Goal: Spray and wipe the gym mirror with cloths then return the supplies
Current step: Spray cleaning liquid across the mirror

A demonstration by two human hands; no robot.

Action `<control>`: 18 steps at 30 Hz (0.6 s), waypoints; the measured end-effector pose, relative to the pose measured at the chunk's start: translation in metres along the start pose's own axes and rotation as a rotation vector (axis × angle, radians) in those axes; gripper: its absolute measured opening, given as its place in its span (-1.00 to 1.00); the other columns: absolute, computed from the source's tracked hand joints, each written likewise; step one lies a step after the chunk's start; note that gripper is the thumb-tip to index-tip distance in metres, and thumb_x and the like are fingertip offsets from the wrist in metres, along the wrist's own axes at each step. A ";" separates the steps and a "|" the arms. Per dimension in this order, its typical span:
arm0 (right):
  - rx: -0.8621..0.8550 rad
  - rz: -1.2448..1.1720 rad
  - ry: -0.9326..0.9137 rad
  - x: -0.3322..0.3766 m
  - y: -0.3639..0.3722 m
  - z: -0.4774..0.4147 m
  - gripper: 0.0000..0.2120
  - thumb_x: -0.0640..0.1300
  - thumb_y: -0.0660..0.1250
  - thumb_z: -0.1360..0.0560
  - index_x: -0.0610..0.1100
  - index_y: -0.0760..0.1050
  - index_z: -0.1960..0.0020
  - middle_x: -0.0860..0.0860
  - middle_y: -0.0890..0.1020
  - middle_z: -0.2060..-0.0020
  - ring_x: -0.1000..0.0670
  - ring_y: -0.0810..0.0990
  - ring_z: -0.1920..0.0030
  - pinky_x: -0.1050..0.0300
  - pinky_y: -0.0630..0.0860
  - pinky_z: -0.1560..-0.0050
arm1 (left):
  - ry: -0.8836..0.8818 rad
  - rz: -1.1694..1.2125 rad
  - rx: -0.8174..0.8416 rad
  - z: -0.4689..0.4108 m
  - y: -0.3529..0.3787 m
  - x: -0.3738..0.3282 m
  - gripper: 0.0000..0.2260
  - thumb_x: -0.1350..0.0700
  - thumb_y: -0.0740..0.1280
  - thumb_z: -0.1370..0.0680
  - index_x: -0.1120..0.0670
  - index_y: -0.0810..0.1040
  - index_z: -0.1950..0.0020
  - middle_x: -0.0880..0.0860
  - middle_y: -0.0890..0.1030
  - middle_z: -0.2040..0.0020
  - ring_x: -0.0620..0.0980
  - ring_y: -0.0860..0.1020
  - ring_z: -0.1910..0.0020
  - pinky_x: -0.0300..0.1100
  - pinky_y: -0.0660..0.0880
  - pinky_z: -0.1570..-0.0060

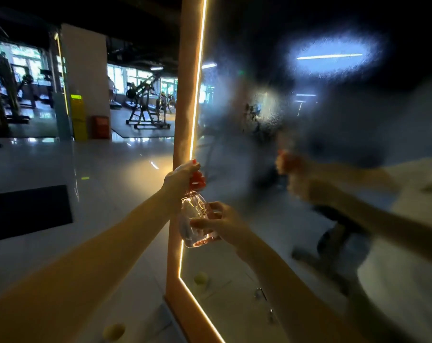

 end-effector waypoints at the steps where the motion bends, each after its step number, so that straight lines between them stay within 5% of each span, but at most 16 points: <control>1: 0.009 0.005 0.026 -0.010 0.003 0.001 -0.36 -0.03 0.62 -0.41 -0.05 0.43 -0.39 0.00 0.63 -0.16 0.00 0.67 -0.06 0.25 0.63 0.16 | -0.019 -0.013 -0.009 0.003 -0.004 0.012 -0.80 0.00 0.38 -0.66 0.13 0.61 -0.04 0.12 0.67 0.11 0.07 0.69 0.12 -0.14 0.56 0.18; 9: 0.060 -0.012 0.196 -0.079 0.024 0.017 -0.40 -0.14 0.66 -0.36 -0.03 0.46 -0.30 -0.07 0.65 -0.15 -0.09 0.71 -0.04 0.11 0.69 0.13 | -0.106 -0.032 -0.127 0.024 -0.025 0.100 -0.75 0.00 0.38 -0.65 0.20 0.61 -0.12 0.13 0.57 0.19 0.01 0.59 0.27 -0.23 0.51 0.40; 11: 0.078 -0.019 0.232 -0.094 0.026 0.023 -0.38 -0.14 0.67 -0.34 -0.06 0.47 -0.32 -0.08 0.67 -0.12 -0.11 0.73 -0.02 0.01 0.72 0.05 | -0.149 -0.038 -0.156 0.031 -0.029 0.117 -0.72 -0.01 0.39 -0.64 0.22 0.63 -0.14 0.12 0.56 0.20 0.00 0.57 0.27 -0.20 0.51 0.34; 14: 0.098 0.001 0.270 -0.111 0.030 0.033 -0.34 -0.12 0.66 -0.36 -0.09 0.46 -0.37 -0.05 0.65 -0.11 -0.06 0.72 -0.01 0.12 0.69 0.10 | -0.196 -0.002 -0.151 0.045 -0.032 0.136 -0.78 0.02 0.39 -0.65 0.16 0.62 -0.14 0.15 0.60 0.16 0.05 0.62 0.21 -0.14 0.58 0.24; 18: 0.100 -0.007 0.316 -0.133 0.032 0.042 -0.34 -0.14 0.68 -0.33 -0.08 0.46 -0.34 -0.06 0.66 -0.12 -0.09 0.70 -0.06 0.03 0.71 0.01 | -0.262 0.051 -0.067 0.055 -0.037 0.165 -0.63 -0.07 0.40 -0.64 0.20 0.59 -0.28 0.26 0.69 -0.05 0.14 0.72 0.04 -0.05 0.59 0.10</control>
Point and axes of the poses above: each hand's wrist, its own z-axis away from the middle knuckle, its own y-axis out of the palm, x = y × z, the point moved 3 cm from there along -z, towards the middle knuckle
